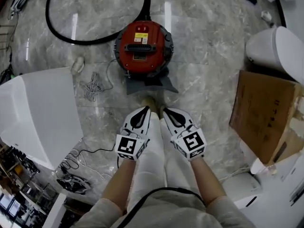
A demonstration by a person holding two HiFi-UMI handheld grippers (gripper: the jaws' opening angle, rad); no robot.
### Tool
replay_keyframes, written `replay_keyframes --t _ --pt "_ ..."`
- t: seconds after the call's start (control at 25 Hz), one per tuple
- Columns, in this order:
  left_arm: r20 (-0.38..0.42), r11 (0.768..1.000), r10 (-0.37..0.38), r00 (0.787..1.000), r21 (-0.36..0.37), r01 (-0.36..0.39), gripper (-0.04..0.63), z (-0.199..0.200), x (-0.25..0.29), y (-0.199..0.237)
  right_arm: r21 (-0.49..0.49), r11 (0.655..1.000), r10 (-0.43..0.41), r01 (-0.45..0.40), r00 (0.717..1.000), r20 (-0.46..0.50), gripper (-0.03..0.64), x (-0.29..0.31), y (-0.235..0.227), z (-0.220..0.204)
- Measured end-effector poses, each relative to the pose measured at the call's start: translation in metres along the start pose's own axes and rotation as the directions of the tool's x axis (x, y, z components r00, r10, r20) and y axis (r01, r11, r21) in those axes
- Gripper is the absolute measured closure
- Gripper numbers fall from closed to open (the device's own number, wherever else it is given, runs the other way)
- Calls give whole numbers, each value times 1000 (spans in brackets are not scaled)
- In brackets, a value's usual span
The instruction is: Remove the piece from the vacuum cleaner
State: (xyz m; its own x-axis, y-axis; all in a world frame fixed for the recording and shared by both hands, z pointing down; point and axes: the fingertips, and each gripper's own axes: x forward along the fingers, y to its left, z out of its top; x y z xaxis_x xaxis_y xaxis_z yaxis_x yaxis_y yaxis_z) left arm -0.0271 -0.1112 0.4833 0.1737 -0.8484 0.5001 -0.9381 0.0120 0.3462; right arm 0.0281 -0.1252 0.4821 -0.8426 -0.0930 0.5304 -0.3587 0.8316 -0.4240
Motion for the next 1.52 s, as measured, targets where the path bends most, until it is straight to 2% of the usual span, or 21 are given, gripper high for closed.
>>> replay_keyframes --t 0.32,0.48,0.6,0.72,0.84,0.92,1.08,1.2,1.4,1.52 --pt "-34 997 -49 998 53 51 572 -46 34 29 51 998 -21 23 999 -31 601 36 -11 -39" --pt "-40 994 -72 997 80 75 571 -54 52 42 -16 1000 -24 23 998 -50 600 53 -20 -45" --pt "-62 982 -77 995 168 87 558 -53 59 45 -101 995 -10 2 997 -78 600 63 -30 -49" --pt "-86 938 -72 994 333 96 494 -46 59 47 -219 976 -18 -9 992 -121 584 71 -41 -56" --pt "-139 869 -33 990 485 97 428 -50 61 56 -291 957 -55 4 984 -169 536 78 -60 -63" --pt "-193 831 -14 981 544 119 369 -59 66 64 -317 948 -83 17 977 -196 511 82 -74 -69" --pt "-286 778 1 958 602 179 284 -76 84 82 -336 942 -105 6 956 -275 442 92 -102 -86" --pt "-356 755 11 934 616 225 247 -85 89 88 -335 941 -85 -39 934 -346 397 98 -108 -100" --pt "-496 715 5 869 609 343 235 -119 95 86 -418 900 -79 -124 897 -435 379 111 -108 -118" --pt "-547 688 30 837 619 380 235 -138 98 86 -467 874 -114 -134 879 -464 380 119 -113 -125"
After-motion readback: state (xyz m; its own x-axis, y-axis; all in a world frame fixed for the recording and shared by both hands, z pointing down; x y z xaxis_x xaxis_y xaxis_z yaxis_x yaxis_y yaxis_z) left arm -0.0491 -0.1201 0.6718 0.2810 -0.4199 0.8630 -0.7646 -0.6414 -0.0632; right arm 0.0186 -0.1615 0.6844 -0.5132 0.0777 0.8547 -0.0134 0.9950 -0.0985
